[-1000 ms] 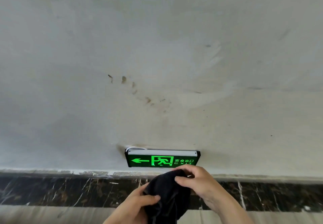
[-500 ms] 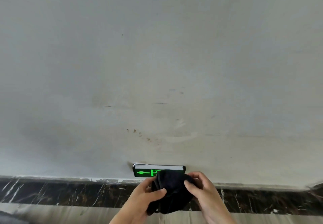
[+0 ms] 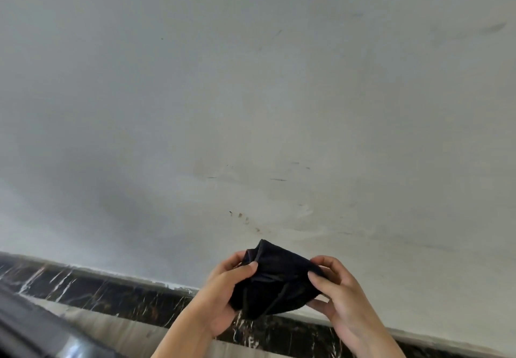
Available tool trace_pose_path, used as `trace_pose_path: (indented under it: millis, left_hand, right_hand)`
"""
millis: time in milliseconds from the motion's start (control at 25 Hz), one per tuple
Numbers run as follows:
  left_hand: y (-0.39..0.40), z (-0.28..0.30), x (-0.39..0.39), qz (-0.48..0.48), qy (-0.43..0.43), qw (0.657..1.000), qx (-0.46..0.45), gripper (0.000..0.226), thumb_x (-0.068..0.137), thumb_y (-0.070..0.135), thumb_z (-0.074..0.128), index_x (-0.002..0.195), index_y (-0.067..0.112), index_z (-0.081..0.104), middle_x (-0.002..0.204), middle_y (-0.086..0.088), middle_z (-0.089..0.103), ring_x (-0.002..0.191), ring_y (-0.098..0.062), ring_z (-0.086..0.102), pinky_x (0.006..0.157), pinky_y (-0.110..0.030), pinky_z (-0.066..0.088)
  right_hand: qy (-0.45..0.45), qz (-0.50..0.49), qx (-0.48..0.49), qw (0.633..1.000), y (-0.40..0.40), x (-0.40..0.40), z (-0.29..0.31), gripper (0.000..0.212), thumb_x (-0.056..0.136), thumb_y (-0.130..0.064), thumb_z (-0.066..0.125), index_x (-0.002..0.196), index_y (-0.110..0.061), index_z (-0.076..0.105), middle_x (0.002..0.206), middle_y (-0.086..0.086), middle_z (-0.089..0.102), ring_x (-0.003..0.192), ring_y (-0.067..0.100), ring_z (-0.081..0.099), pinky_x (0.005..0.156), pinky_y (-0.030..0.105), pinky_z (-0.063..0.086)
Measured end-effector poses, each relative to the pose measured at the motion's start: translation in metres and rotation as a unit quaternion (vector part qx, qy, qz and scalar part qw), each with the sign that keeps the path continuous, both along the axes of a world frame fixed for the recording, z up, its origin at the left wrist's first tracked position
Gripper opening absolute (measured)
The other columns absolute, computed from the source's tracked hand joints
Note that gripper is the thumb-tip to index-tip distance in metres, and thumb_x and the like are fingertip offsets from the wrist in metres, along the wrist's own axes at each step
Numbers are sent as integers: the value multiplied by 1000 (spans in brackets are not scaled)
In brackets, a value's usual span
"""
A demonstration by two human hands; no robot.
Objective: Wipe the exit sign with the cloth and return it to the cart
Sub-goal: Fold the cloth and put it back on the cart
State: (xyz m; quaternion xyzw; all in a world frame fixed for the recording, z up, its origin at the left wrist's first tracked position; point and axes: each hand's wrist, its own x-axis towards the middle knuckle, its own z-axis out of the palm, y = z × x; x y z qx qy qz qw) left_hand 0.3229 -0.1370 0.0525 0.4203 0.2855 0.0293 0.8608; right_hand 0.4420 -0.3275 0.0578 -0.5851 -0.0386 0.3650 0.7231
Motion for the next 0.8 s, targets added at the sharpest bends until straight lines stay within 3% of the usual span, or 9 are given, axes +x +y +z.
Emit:
trace_pose_path:
  millis: [80, 200, 400, 640, 800]
  left_hand:
    - [5, 4, -7, 12, 8, 999, 38, 25, 93, 0, 62, 118, -2, 64, 116, -27, 69, 107, -44, 67, 79, -46, 60]
    - [22, 11, -24, 36, 21, 994, 103, 18, 97, 0, 62, 114, 3, 68, 108, -20, 74, 97, -33, 73, 66, -32, 59]
    - [66, 24, -76, 150, 37, 972, 177, 18, 93, 3, 71, 95, 20, 79, 99, -12, 77, 90, -28, 76, 68, -29, 61]
    - [119, 31, -188, 336, 66, 915, 214, 15, 90, 4, 75, 97, 17, 78, 98, -13, 78, 90, -28, 76, 69, -28, 60]
    - [135, 27, -252, 440, 107, 872, 187, 13, 91, 2, 73, 97, 12, 78, 89, -11, 78, 78, -22, 77, 54, -21, 55]
  right_hand:
    - [9, 16, 15, 1000, 9, -1, 1, 21, 85, 8, 60, 97, -8, 66, 90, 13, 73, 75, 22, 71, 65, 41, 58]
    - [-6, 49, 26, 998, 32, -2, 4, 27, 85, 9, 60, 96, -12, 71, 90, 11, 74, 78, 24, 71, 65, 40, 59]
    - [-1, 122, 45, 991, 109, -21, 15, 27, 83, 11, 60, 95, -9, 72, 91, 12, 73, 80, 24, 71, 63, 36, 60]
    - [33, 293, 73, 953, 227, -91, 33, 33, 68, -6, 74, 100, -10, 72, 99, 14, 70, 84, 22, 72, 65, 30, 59]
    - [28, 373, 54, 926, 295, -156, 28, 32, 78, -11, 73, 109, -6, 65, 104, 15, 67, 81, 19, 73, 64, 29, 58]
